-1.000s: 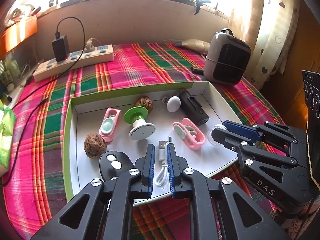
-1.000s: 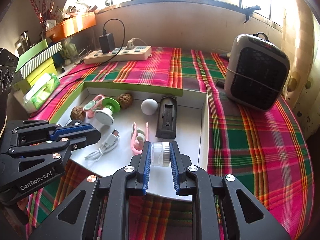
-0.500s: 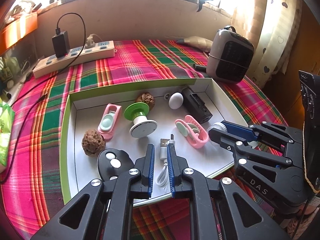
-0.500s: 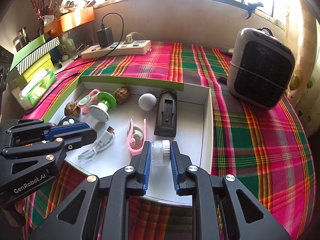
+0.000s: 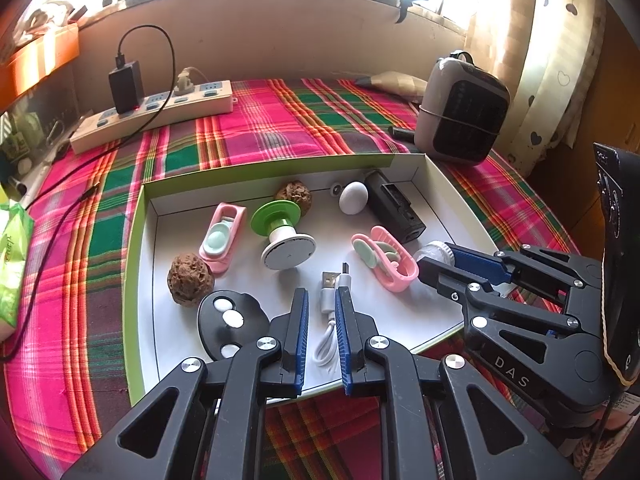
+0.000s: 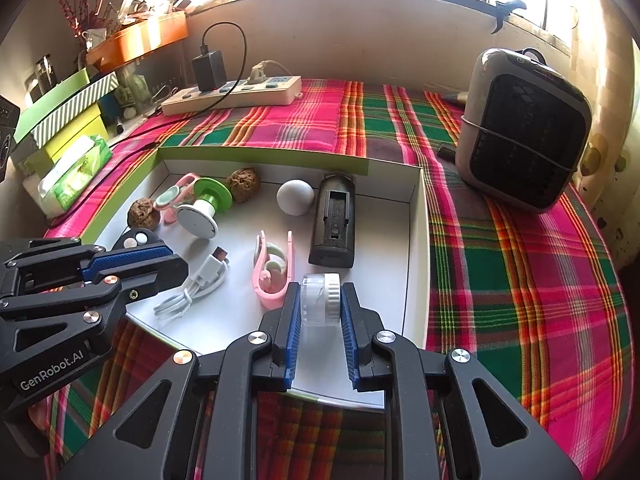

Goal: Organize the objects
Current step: 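Open the left tool to drop the cable while the right tool releases the clear cap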

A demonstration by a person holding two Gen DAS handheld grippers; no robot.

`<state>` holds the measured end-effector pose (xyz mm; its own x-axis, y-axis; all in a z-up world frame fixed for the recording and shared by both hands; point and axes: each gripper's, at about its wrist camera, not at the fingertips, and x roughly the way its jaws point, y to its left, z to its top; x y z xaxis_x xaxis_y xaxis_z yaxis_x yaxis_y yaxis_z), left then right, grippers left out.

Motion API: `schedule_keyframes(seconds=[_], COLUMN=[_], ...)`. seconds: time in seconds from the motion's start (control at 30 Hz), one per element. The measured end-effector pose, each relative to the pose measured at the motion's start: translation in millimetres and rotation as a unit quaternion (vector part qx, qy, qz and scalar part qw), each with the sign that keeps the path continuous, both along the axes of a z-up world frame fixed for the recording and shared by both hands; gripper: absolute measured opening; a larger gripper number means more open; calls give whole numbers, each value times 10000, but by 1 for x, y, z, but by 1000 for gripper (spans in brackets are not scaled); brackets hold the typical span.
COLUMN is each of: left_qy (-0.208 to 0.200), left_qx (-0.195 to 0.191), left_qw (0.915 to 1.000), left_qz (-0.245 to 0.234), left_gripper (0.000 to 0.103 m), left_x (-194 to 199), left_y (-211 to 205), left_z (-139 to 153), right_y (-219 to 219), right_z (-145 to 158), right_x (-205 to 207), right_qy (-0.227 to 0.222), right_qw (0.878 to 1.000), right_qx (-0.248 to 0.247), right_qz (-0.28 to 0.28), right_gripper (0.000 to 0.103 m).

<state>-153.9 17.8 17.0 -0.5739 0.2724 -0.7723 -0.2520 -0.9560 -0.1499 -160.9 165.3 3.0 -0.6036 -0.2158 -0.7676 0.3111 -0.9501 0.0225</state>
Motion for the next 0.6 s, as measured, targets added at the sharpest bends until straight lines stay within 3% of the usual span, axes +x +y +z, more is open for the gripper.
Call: schedule_keyframes(seconds=[0.2, 0.6], left_qy=[25, 86], left_qx=[7, -84], left_qw=[10000, 9998], left_qz=[15, 170], left_gripper=[14, 22], left_x=[4, 14], left_y=[-1, -3], left_z=[2, 6], right_y=[1, 1], right_z=[2, 6], right_x=[4, 15], right_qy=[50, 105], right_qw=[10000, 9999], right_qx=[-38, -114], right_qz=[-10, -36], right_gripper=[33, 33])
